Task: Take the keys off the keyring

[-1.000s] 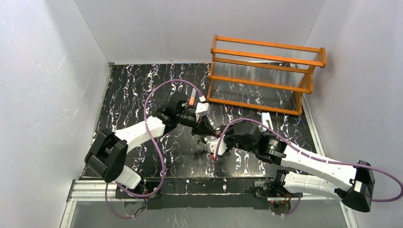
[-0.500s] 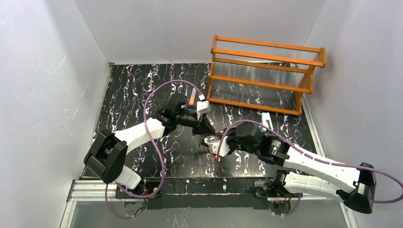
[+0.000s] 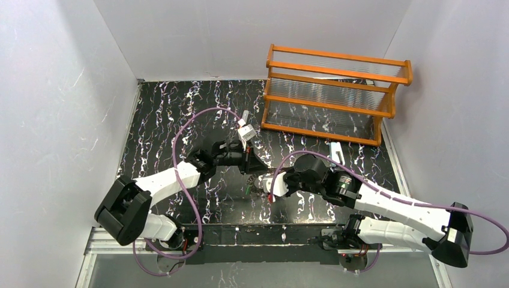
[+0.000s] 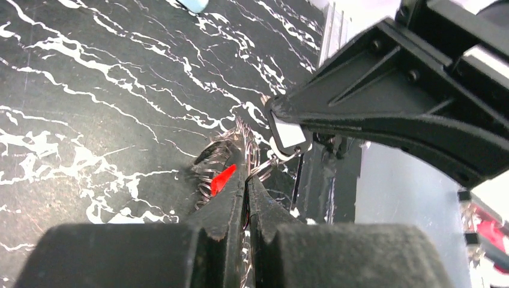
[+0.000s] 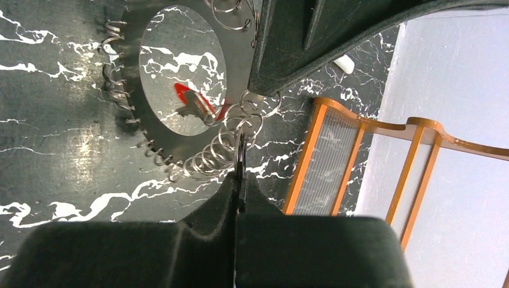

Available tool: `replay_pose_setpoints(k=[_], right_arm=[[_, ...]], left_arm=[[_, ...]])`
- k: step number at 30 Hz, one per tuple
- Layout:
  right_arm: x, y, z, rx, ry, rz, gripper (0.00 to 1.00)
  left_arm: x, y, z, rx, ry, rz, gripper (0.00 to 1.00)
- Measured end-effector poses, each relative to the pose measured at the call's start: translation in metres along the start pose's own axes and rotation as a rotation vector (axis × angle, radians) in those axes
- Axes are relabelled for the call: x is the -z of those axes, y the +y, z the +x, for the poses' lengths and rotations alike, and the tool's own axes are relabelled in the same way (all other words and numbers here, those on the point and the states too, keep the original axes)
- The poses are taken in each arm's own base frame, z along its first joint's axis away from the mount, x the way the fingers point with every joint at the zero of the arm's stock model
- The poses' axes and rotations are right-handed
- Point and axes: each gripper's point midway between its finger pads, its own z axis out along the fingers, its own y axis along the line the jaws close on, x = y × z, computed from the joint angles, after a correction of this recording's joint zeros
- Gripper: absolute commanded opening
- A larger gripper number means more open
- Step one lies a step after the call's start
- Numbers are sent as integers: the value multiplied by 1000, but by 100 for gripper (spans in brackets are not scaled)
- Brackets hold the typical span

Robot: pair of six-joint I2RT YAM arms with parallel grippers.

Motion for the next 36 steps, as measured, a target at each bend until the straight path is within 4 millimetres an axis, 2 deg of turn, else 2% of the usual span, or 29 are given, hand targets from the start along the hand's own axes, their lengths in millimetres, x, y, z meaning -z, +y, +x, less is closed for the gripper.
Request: replay_pose_setpoints(k=[11,13,16,23,27,33,36], right_arm=[[-11,-2,-3,-42,-6,13,1],[-13,-3,-2,-41,-1,18,1],[-13,-8,-3,-29,-2,39,1],[-13,-13,-3,33,2,52,1],[-13,-15,-3,62,4,51,1],[-12,-15,-2,95,7,45,1],[-11,-15,-3,110,4,43,1]], left_arm=[[7,6,4,202,-147,-93,0],[7,7,4,203,-158,-101,4],[10,8,5,181,-179,-114,13],[19,-1,-5,53,-219,-102,20],[20,-2,-4,4,-209,-91,25],[19,2,5,-99,-135,-91,31],[20,2,-2,-196,-93,-86,33]])
